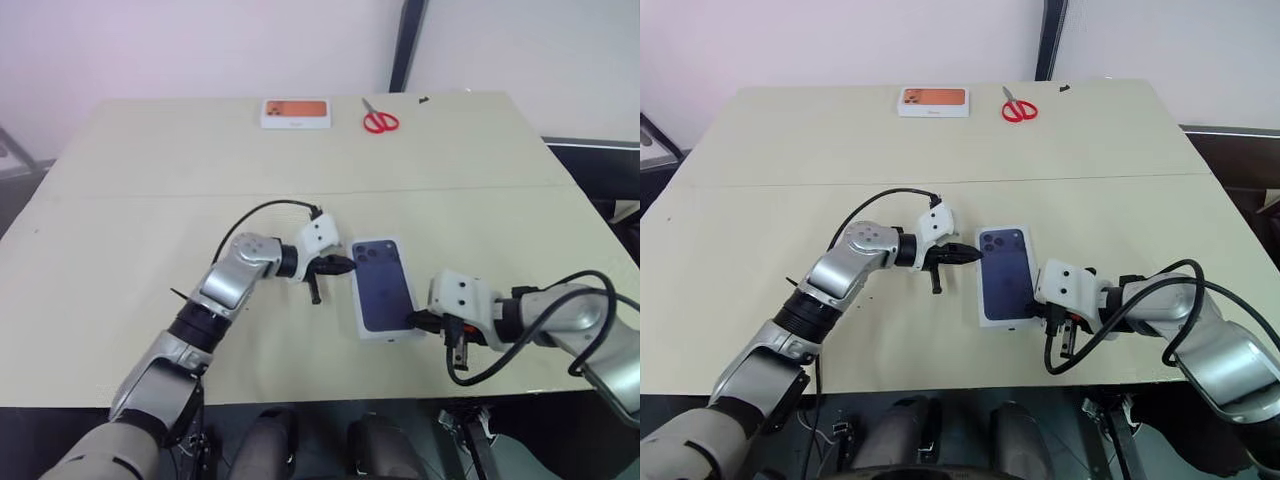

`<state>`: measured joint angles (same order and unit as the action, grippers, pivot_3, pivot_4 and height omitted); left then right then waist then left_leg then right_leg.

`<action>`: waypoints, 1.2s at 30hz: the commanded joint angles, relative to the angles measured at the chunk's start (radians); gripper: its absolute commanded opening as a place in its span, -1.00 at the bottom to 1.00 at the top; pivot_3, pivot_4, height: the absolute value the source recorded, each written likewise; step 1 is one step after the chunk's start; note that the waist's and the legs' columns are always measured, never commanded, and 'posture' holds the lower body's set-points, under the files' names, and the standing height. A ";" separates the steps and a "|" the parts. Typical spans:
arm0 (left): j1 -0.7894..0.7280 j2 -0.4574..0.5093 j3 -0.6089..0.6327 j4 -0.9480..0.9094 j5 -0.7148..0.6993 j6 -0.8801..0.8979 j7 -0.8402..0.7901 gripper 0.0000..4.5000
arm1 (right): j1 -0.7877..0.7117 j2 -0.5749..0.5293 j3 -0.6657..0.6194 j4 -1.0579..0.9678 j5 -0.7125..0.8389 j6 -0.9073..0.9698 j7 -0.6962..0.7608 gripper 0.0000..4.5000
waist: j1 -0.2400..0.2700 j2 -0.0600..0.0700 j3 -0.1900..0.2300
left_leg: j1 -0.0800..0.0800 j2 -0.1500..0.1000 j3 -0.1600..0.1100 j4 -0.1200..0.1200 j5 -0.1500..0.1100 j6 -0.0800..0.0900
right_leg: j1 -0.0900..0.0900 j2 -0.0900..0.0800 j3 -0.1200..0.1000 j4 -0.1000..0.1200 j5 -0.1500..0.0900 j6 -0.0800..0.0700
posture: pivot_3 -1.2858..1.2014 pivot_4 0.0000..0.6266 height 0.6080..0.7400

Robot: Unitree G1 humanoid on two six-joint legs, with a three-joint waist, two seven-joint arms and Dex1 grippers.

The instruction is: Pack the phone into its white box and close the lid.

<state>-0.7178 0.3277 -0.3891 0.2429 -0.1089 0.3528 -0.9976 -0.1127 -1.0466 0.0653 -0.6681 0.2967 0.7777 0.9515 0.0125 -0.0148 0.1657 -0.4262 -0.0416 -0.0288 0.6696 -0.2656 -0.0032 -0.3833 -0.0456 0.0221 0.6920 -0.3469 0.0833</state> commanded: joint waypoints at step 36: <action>0.453 0.225 0.559 -0.407 -0.160 0.054 0.296 -1.00 | -0.373 0.295 -0.167 0.597 0.089 -0.196 -0.072 -0.98 | -0.003 0.000 0.000 | 0.004 0.000 0.000 -0.003 0.000 0.000 | 0.004 -0.001 0.000 -0.003 0.000 0.000 | 0.03 -0.52 1.00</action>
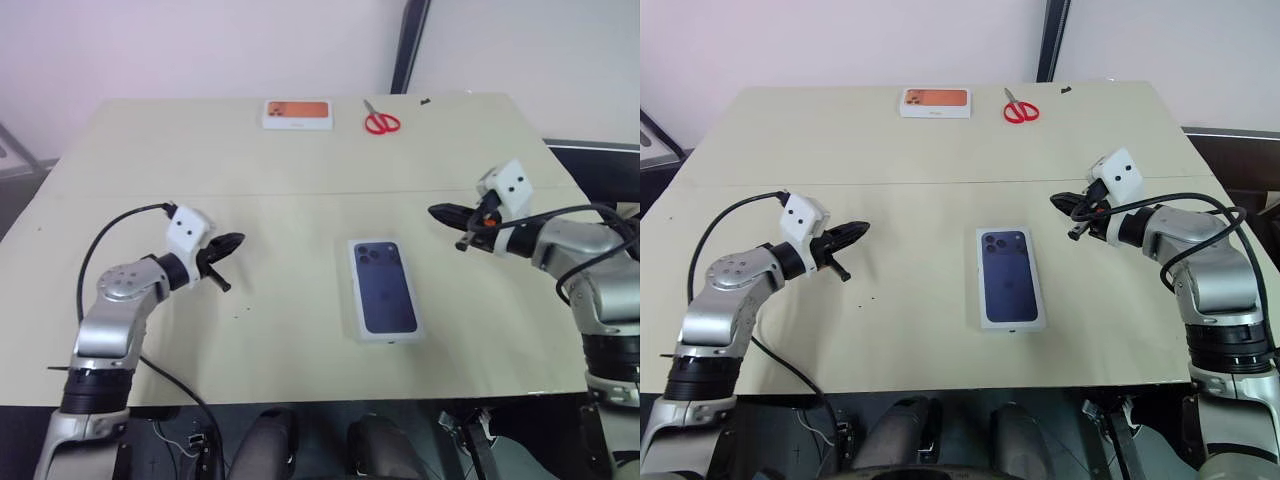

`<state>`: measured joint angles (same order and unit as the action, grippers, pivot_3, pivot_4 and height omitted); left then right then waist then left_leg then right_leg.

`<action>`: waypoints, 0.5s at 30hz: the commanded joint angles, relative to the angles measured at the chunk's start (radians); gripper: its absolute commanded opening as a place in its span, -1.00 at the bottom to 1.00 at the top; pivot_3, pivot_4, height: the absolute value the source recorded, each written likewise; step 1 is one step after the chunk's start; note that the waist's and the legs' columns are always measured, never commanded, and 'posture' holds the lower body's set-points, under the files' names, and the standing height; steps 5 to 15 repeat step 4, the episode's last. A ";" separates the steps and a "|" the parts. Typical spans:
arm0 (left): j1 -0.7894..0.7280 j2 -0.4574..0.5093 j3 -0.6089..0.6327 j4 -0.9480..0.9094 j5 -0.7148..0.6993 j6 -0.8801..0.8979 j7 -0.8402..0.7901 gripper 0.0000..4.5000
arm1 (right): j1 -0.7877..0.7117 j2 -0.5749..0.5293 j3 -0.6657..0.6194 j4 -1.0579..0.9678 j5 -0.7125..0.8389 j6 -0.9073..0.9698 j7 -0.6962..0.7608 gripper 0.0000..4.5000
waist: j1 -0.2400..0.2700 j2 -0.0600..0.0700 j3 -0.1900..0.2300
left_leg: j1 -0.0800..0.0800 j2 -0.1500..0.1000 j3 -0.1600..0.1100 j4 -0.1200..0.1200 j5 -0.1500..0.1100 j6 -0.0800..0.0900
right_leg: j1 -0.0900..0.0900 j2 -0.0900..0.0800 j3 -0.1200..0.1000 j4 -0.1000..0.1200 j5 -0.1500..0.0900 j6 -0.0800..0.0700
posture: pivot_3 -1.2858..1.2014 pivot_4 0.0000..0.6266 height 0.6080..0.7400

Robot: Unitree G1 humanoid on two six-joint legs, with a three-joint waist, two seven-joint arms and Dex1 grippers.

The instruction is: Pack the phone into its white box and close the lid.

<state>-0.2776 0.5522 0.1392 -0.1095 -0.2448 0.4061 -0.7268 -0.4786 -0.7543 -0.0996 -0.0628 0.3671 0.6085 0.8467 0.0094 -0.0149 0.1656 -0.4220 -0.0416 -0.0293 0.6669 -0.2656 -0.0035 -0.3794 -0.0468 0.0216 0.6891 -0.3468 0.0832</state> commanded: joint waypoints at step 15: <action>0.024 -0.006 0.038 -0.068 -0.033 -0.005 0.055 -1.00 | -0.002 0.007 0.012 -0.009 0.028 -0.025 0.063 -0.98 | 0.000 0.000 0.000 | 0.000 0.000 0.000 0.000 0.000 0.000 | 0.000 0.000 0.000 0.000 0.000 0.000 | 0.03 -0.52 1.00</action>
